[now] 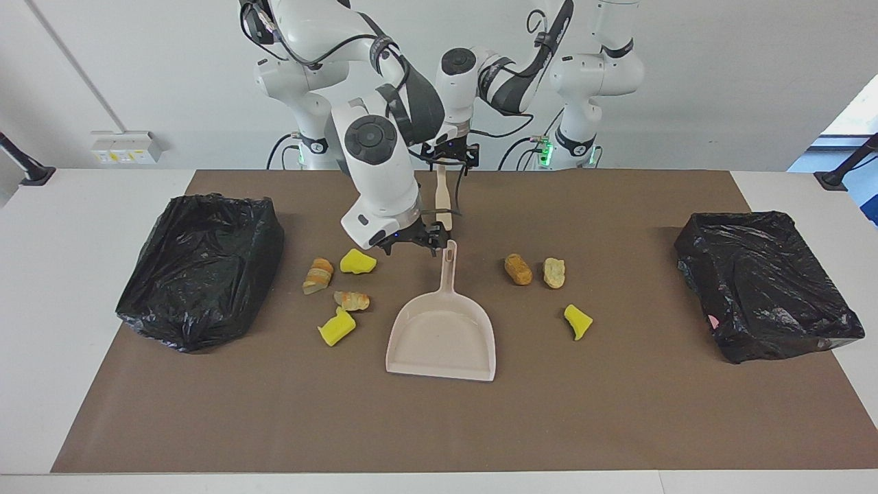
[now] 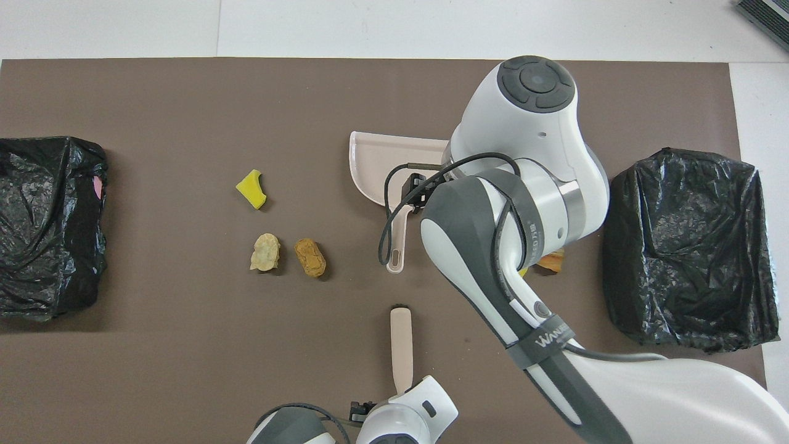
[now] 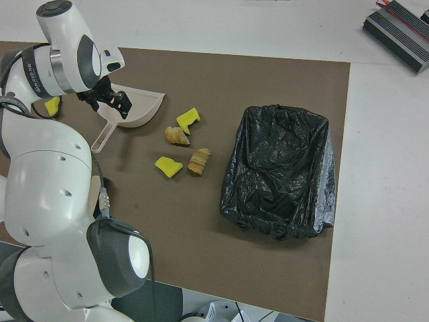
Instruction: Sweep and dump trash in bin
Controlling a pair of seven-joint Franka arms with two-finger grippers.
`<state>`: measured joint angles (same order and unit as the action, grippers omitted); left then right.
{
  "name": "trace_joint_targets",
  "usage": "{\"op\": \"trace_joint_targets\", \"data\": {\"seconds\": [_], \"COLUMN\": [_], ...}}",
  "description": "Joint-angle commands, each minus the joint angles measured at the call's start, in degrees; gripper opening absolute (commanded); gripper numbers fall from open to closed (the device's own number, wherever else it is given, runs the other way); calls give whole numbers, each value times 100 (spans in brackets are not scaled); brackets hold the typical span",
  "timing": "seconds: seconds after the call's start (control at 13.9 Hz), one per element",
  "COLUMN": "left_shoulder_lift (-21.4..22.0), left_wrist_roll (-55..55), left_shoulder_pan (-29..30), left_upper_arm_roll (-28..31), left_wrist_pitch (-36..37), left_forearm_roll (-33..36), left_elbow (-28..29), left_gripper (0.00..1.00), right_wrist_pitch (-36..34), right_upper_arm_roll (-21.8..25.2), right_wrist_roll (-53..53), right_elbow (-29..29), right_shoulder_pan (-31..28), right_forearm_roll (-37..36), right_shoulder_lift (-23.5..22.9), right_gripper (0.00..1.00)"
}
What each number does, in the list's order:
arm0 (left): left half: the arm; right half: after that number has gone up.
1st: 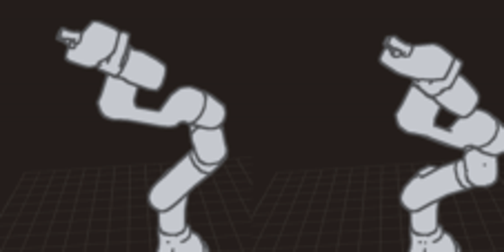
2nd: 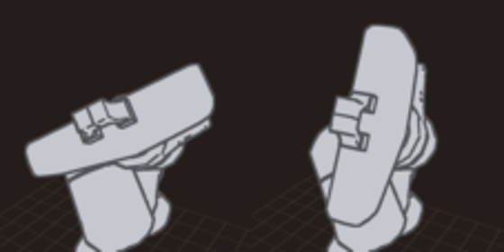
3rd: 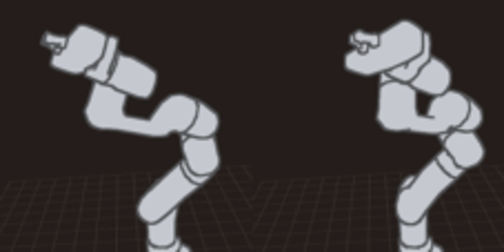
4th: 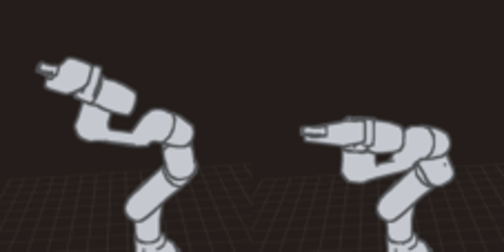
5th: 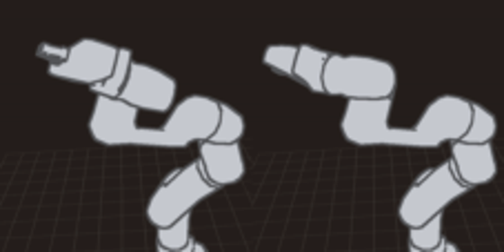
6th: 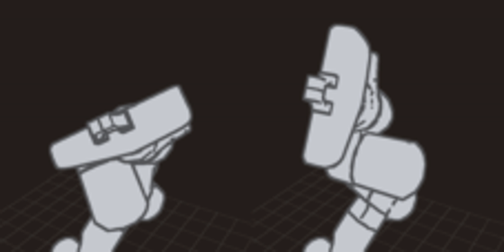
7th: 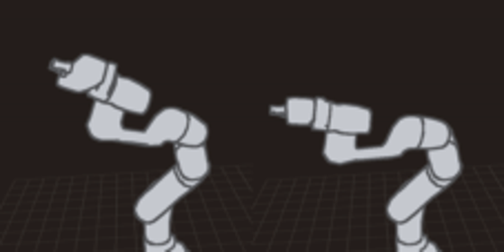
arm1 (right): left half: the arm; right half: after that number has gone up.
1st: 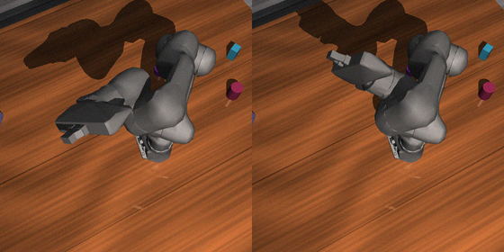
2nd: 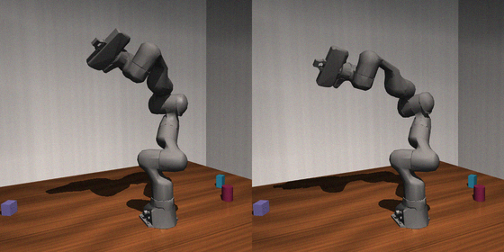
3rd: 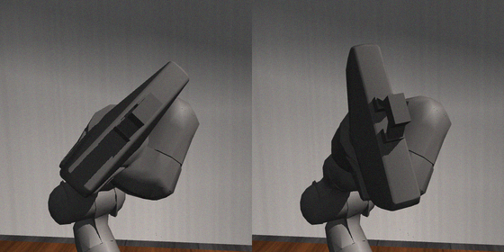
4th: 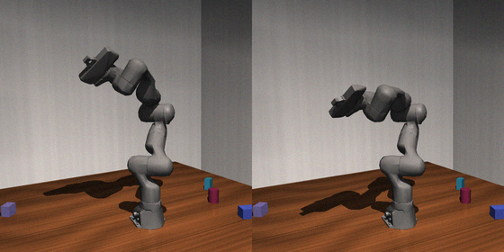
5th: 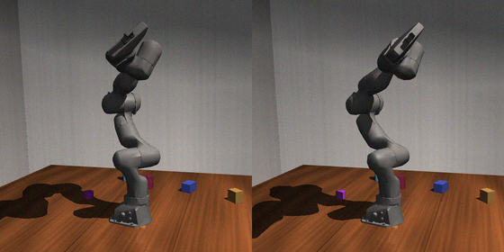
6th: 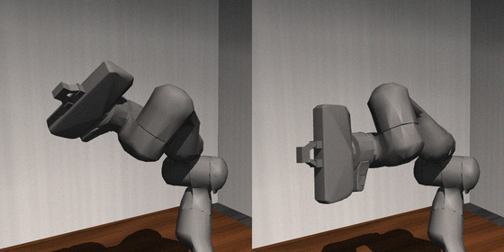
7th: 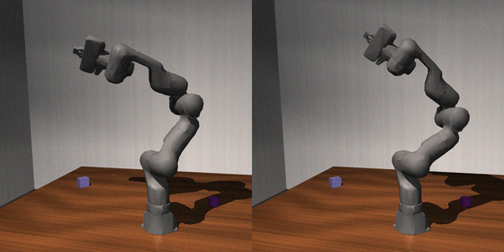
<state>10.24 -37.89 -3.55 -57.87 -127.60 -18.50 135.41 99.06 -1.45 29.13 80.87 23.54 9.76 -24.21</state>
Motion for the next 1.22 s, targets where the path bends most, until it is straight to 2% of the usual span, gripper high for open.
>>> {"op": "trace_joint_targets", "data": {"seconds": [0.0,0.14,0.36,0.43,0.72,0.93,1.15], "left_shoulder_lift": [-40,-48,-180,-180,-172,-163,-110], "left_wrist_roll": [-165,-262,-245,-236,-227,-219,-131], "left_shoulder_pan": [4,13,13,21,21,21,83], "left_upper_arm_roll": [-154,-224,-268,-277,-277,-312,-304], "left_wrist_pitch": [-344,-371,-371,-327,-257,-134,76], "left_forearm_roll": [-303,-312,-312,-312,-312,-312,-312], "left_elbow": [135,170,179,179,179,179,162], "left_gripper": [90,75,66,50,38,10,2], "right_wrist_pitch": [78,262,525,692,992,1247,1247], "right_upper_arm_roll": [4,4,4,4,4,4,13], "right_wrist_roll": [320,427,436,436,418,339,348], "right_elbow": [-159,-133,-90,-2,244,675,719], "right_shoulder_pan": [168,326,397,501,608,652,652], "right_forearm_roll": [193,228,342,351,360,351,351], "right_shoulder_lift": [-329,-496,-672,-716,-743,-655,-646], "right_gripper": [100,100,100,100,100,100,100]}}
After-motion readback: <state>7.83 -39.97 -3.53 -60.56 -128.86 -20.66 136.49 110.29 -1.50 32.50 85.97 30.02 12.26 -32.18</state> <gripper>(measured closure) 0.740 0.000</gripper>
